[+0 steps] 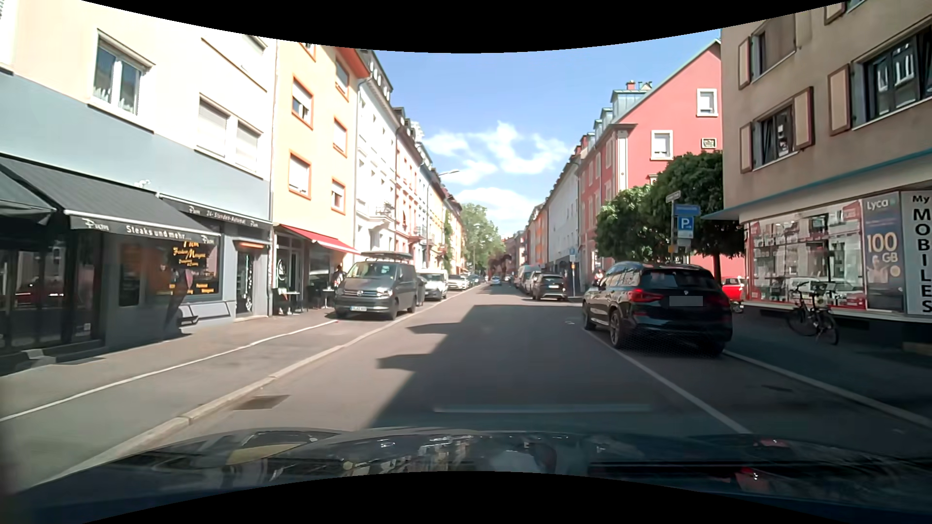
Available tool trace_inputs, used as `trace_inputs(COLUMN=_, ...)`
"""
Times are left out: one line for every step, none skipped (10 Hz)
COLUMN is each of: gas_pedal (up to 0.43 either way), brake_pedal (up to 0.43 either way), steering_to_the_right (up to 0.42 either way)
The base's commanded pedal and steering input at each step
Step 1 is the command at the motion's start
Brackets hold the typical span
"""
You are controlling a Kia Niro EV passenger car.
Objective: Follow the waypoints while adhering to traffic rules and regulations
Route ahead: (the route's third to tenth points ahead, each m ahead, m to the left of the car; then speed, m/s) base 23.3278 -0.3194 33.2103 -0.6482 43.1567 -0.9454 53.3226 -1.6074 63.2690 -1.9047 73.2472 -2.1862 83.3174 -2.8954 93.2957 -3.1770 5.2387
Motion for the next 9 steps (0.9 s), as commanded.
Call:
trace_inputs(gas_pedal=0.028, brake_pedal=0.0, steering_to_the_right=0.026)
trace_inputs(gas_pedal=0.028, brake_pedal=0.0, steering_to_the_right=0.024)
trace_inputs(gas_pedal=0.028, brake_pedal=0.0, steering_to_the_right=0.023)
trace_inputs(gas_pedal=0.028, brake_pedal=0.0, steering_to_the_right=0.023)
trace_inputs(gas_pedal=0.059, brake_pedal=0.0, steering_to_the_right=0.023)
trace_inputs(gas_pedal=0.079, brake_pedal=0.0, steering_to_the_right=0.021)
trace_inputs(gas_pedal=0.11, brake_pedal=0.0, steering_to_the_right=0.016)
trace_inputs(gas_pedal=0.118, brake_pedal=0.0, steering_to_the_right=0.008)
trace_inputs(gas_pedal=0.118, brake_pedal=0.0, steering_to_the_right=0.004)
